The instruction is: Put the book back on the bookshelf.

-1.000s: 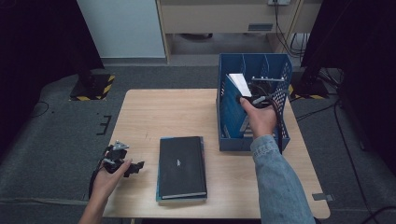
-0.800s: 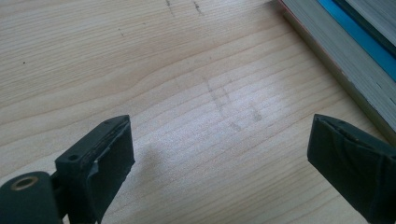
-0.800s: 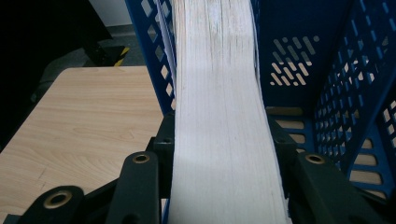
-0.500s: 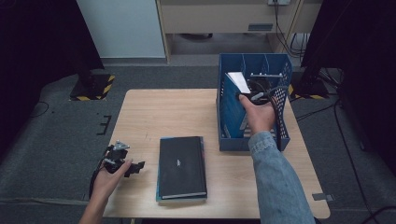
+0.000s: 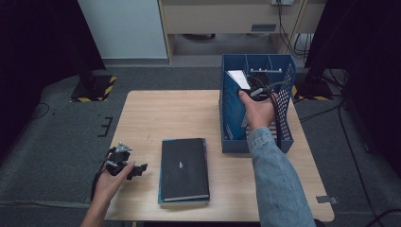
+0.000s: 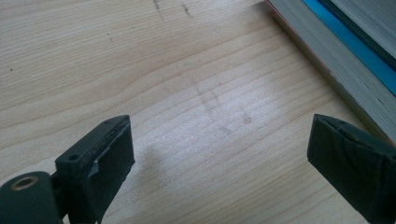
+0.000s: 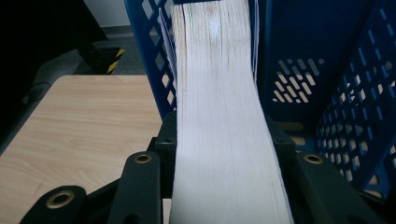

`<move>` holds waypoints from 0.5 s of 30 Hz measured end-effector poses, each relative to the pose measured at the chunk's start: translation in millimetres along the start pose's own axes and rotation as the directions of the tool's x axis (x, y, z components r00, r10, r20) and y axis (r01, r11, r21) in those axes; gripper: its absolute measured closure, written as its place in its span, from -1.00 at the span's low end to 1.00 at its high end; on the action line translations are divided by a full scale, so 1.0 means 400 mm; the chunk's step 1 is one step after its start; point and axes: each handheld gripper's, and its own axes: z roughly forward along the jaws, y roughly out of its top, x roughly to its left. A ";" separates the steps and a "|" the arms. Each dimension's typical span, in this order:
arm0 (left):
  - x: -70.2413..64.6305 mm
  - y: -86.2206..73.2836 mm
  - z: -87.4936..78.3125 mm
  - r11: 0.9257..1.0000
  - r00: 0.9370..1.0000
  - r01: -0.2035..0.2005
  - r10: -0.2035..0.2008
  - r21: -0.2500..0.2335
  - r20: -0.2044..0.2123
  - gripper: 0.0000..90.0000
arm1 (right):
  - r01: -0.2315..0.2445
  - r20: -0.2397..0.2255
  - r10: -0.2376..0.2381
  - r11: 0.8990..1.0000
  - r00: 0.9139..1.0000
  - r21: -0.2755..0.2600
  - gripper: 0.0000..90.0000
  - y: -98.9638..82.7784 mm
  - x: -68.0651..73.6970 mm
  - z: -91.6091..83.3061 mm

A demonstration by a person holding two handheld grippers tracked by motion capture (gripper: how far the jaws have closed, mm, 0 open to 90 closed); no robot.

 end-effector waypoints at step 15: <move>-0.003 0.002 0.000 1.000 1.000 -0.002 0.002 -0.001 0.000 -0.85 | -0.026 0.024 0.028 0.996 0.999 -0.084 0.32 0.028 0.011 0.041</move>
